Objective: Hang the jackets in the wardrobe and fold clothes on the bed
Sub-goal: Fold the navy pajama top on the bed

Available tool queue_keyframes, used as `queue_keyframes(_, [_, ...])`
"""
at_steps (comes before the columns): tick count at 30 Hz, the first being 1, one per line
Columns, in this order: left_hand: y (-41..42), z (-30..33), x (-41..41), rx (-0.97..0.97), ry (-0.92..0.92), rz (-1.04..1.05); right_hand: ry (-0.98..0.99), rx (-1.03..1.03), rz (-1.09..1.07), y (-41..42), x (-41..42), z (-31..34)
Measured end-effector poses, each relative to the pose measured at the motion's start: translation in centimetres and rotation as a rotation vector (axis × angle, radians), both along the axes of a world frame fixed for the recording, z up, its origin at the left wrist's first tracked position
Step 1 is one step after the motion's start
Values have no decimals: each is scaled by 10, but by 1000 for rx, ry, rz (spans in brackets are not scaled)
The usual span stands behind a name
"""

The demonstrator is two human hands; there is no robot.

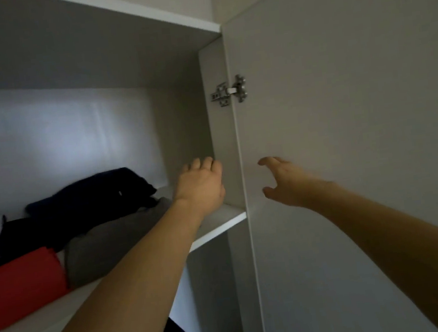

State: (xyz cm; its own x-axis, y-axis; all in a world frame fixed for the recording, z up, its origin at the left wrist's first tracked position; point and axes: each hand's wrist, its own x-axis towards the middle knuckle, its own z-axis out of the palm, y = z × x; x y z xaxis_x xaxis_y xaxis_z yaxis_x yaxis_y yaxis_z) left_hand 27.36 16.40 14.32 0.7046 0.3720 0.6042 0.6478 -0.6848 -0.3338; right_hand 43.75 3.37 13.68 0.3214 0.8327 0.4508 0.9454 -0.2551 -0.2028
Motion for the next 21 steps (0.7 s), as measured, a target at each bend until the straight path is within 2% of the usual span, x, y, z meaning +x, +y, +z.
queue_keyframes(6, [-63, -14, 50, 36, 5, -289, -3, 0, -219, -127, 9, -16])
queue_keyframes(10, [-141, -23, 85, 49, -28, -487, 1, -17, -401, -234, 10, -25])
queue_keyframes(16, [-306, -36, 120, 106, 61, -741, -31, 33, -669, -409, -5, -40])
queue_keyframes(21, [-491, -53, 133, 77, 82, -926, -32, 6, -919, -607, -39, -63])
